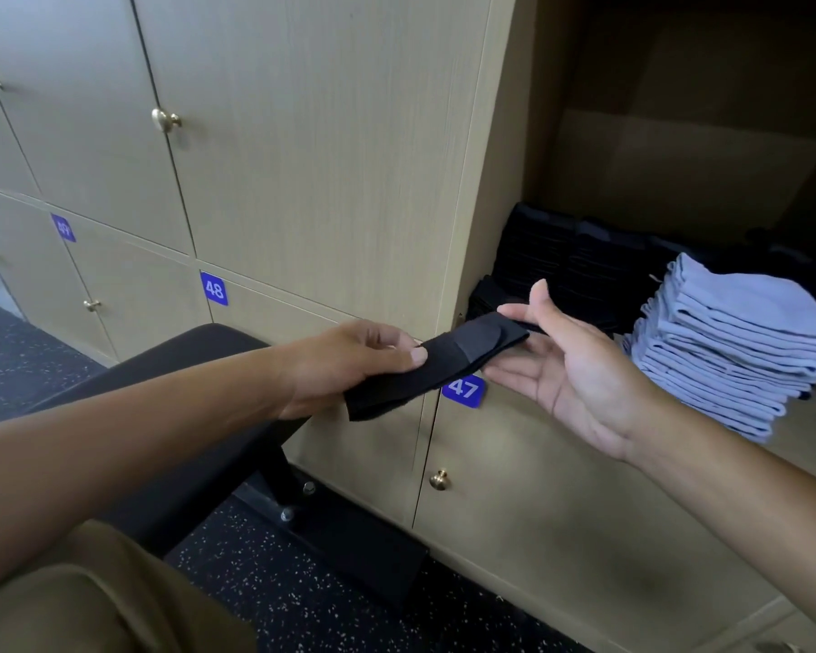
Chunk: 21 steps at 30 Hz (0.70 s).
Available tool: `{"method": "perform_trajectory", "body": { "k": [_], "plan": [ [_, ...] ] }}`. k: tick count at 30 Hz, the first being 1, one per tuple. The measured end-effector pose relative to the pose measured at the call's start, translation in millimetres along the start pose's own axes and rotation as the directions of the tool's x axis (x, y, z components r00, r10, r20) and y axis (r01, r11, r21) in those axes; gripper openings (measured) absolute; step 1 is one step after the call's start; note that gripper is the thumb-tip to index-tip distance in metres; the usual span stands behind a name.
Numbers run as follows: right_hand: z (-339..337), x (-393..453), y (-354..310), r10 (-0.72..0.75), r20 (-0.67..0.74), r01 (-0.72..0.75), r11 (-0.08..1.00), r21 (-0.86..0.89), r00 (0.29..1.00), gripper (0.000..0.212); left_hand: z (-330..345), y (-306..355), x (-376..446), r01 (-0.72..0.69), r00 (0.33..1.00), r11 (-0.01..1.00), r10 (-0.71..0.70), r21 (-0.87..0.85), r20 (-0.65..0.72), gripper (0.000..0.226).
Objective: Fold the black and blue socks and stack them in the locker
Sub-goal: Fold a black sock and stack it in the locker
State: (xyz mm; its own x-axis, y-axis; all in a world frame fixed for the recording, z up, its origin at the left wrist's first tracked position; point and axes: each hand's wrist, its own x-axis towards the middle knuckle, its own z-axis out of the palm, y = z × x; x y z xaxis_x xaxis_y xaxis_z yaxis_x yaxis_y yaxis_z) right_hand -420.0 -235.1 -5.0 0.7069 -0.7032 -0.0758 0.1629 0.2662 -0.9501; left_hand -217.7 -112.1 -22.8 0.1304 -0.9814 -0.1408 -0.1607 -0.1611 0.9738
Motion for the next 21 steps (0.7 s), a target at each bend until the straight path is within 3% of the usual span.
{"method": "perform_trajectory", "body": {
  "k": [5,12,14,17,19,21],
  "plan": [
    [-8.0,-1.3,2.4,0.021,-0.032,-0.023,0.997,-0.078,0.999,0.053,-4.3,-2.7,4.9,-0.076,0.984,0.986,0.098,0.149,-0.146,0.023],
    [-7.2,-2.5,9.1,0.025,-0.125,-0.047,0.983,-0.178,0.992,0.041,-1.4,-2.8,10.0,-0.109,0.979,0.957,0.151,0.268,-0.141,0.023],
    [-5.9,-3.1,10.3,-0.002,-0.148,-0.040,0.959,-0.282,0.989,0.041,-0.1,-2.5,11.4,-0.122,0.977,0.949,0.166,0.289,-0.132,0.022],
    [-8.7,-0.7,14.1,-0.176,-0.141,0.034,0.731,-0.682,0.974,0.050,0.2,-1.1,12.8,-0.145,0.977,0.933,0.188,0.330,-0.102,0.017],
    [-8.4,-2.3,14.3,-0.285,-0.038,0.137,0.568,-0.812,0.958,0.057,0.3,-0.5,13.9,-0.170,0.976,0.915,0.209,0.367,-0.069,0.013],
    [-6.5,-7.0,11.3,-0.301,0.108,0.238,0.438,-0.867,0.948,0.056,1.6,0.6,14.4,-0.185,0.975,0.900,0.219,0.394,-0.043,0.012]
  ]
}}
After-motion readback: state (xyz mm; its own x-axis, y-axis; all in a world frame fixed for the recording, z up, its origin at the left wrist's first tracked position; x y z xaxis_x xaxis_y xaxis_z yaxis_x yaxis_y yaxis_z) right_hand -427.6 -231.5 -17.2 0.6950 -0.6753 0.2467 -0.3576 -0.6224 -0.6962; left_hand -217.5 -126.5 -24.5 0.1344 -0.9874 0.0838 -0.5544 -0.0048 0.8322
